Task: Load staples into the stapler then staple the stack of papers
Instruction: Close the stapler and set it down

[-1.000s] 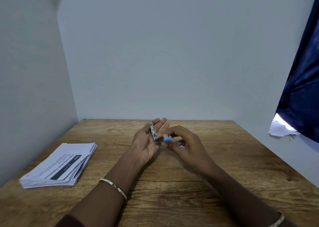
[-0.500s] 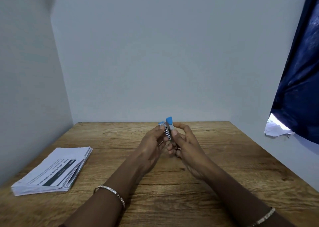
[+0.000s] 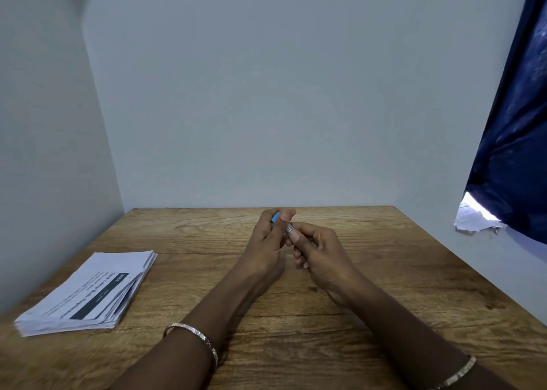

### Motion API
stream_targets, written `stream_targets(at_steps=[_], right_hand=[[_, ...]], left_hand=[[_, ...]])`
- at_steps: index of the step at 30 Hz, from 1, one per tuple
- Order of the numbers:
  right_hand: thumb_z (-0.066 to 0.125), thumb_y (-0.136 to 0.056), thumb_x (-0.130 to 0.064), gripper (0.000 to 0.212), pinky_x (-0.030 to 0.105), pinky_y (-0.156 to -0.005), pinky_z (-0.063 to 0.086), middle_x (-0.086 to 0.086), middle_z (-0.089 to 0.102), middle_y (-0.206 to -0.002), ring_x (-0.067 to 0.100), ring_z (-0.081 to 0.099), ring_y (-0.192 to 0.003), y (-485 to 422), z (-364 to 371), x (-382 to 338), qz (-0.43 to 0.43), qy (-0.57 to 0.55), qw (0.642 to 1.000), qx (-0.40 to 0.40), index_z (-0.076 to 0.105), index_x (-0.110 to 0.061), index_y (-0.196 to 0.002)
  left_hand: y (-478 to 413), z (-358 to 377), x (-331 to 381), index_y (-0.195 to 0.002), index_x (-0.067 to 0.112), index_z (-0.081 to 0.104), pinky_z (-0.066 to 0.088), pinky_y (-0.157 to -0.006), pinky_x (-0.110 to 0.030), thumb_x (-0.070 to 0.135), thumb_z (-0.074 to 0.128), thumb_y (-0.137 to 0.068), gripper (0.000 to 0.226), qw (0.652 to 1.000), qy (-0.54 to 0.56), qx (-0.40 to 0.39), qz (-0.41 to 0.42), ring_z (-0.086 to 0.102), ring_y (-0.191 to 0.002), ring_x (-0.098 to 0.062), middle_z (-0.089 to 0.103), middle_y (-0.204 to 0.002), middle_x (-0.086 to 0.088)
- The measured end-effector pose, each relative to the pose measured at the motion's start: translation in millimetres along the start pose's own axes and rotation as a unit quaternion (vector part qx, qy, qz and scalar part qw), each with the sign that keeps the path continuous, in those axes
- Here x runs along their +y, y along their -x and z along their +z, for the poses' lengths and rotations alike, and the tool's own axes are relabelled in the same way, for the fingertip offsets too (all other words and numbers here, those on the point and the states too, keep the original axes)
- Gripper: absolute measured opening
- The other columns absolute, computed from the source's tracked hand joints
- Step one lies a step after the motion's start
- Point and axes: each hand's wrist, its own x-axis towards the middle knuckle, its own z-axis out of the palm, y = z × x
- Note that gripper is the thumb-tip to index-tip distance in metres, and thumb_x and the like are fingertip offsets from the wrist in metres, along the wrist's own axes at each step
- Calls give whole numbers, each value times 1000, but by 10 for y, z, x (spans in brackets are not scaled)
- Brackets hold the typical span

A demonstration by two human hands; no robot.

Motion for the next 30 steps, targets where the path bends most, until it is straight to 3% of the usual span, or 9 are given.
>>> stream_targets(at_steps=[3,8,11,13,16,20,25,30], right_hand=[[55,-102,-11,24,23,-57,46,7,66,-81,7,51,-59,10,-3,-19,-11,14,1000,12,71,-8,-119],[55,-103,-16,26,19,-58,48,17,69,-91,10,59,-67,5,0,-36,-1,-16,1000,4,68,-8,-124],[51,-105,-18,23,24,-67,55,17,74,-100,18,66,-79,-7,38,-64,42,-68,997,-10,68,-12,-117],[53,-104,-21,21,32,-74,57,14,77,-100,19,68,-81,-14,32,-88,61,-75,995,5,69,-14,-116],[65,-97,-29,25,36,-72,58,6,78,-90,14,71,-71,5,-18,-80,16,56,996,73,71,-17,-117],[72,-86,-40,25,30,-58,50,-5,73,-68,7,65,-61,56,-5,-80,-76,291,947,111,79,-23,-104],[64,-86,-49,33,35,-82,46,-6,75,-77,13,63,-77,96,108,-43,-124,456,876,99,77,-25,-104],[50,-89,-55,38,38,-85,35,-4,70,-82,18,59,-88,113,203,-25,-118,584,802,53,72,-25,-98]], left_hand=[[19,18,26,-127,-2,54,56,-62,-17,24,44,-104,37,1000,19,-6,8,62,-86,-2,57,-114,-14],[-21,-22,67,-125,8,56,59,-68,-20,36,47,-101,38,998,64,-16,-19,71,-87,1,62,-133,-1],[-64,-80,89,-120,16,62,60,-69,-25,55,40,-98,49,994,90,22,-65,74,-90,-7,74,-115,1],[-111,-137,82,-112,15,65,58,-73,-26,50,36,-102,47,993,61,82,-65,73,-91,-13,76,-105,-5],[-166,-214,51,-104,10,67,53,-80,-28,33,36,-106,38,989,-15,141,-48,66,-90,-19,71,-96,-9],[-189,-294,12,-104,3,67,54,-82,-31,17,41,-105,30,977,-94,191,-18,65,-88,-24,71,-92,-14],[-177,-358,-7,-100,3,68,54,-90,-40,14,44,-102,27,968,-152,202,-2,68,-87,-25,73,-96,-19],[-163,-403,-29,-96,3,69,55,-85,-33,13,47,-101,24,964,-174,203,-1,68,-82,-21,73,-87,-13]])
